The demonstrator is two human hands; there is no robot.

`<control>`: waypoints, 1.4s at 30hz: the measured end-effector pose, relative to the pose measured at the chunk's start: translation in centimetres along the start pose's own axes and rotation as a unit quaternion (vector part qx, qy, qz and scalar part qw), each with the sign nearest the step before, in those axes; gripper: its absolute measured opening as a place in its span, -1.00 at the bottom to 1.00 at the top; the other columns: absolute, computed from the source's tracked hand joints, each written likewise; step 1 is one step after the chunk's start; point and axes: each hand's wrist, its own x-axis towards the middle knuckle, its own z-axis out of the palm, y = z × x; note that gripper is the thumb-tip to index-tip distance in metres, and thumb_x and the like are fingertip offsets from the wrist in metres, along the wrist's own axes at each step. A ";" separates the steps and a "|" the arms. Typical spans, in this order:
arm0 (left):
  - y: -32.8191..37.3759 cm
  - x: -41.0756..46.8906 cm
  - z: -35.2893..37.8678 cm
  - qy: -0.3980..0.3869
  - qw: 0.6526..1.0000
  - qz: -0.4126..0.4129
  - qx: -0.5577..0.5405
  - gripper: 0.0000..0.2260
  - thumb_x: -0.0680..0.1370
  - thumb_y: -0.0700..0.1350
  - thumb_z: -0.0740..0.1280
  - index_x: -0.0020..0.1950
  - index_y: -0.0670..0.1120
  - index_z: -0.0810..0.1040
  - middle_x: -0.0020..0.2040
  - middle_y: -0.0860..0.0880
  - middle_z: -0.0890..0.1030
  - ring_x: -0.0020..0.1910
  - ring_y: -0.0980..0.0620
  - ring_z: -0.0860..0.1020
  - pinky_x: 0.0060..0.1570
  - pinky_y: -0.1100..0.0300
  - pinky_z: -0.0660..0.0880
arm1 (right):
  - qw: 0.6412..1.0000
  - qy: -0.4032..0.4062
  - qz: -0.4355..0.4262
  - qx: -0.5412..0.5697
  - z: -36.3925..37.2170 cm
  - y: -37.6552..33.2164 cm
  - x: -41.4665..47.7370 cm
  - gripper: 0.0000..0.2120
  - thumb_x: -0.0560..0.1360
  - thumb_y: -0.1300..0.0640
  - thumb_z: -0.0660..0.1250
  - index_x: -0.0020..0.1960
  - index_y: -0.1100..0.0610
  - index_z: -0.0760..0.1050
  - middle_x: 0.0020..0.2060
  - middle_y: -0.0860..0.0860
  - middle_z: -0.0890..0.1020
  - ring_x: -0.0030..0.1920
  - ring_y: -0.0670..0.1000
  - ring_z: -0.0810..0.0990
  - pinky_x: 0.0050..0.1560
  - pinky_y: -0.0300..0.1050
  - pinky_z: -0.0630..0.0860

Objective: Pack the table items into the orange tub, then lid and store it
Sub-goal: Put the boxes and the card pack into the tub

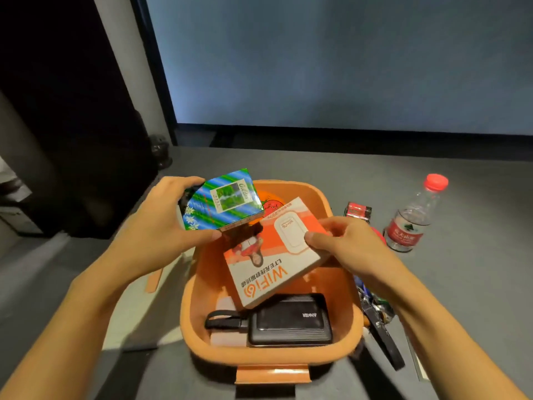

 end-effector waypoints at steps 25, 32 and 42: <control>-0.2 -1.7 1.6 -0.046 0.996 -0.010 -0.069 -0.29 0.15 0.18 0.44 0.26 0.09 0.35 0.07 0.14 0.38 0.05 0.50 0.33 -0.14 0.67 0.25 | 0.883 -0.263 -0.164 -0.352 1.6 0.8 0.5 0.04 0.19 -0.18 0.53 0.44 -0.26 -0.08 0.36 -0.12 0.39 0.30 -0.02 0.36 0.01 -0.29 0.27; 1.3 -3.8 1.2 -0.128 0.986 -0.006 -0.103 -0.32 0.12 0.33 0.46 0.18 0.31 0.30 0.12 0.31 0.38 0.12 0.38 0.37 -0.01 0.50 0.36 | 0.921 -0.160 -0.202 -0.291 -0.7 0.4 0.5 -0.14 0.28 -0.10 0.50 0.44 -0.20 0.11 0.30 -0.17 0.45 0.28 -0.12 0.40 0.18 -0.23 0.34; 3.1 -5.1 2.8 -0.328 0.945 0.013 -0.011 -0.56 0.27 0.50 0.12 0.11 0.55 0.11 0.13 0.48 0.25 0.19 0.43 0.16 0.34 0.23 0.00 | 0.929 -0.202 -0.208 -0.230 1.1 0.8 -0.1 -0.51 0.45 -0.19 0.28 0.35 -0.14 0.34 0.22 -0.18 0.52 0.11 -0.29 0.44 0.06 -0.37 0.38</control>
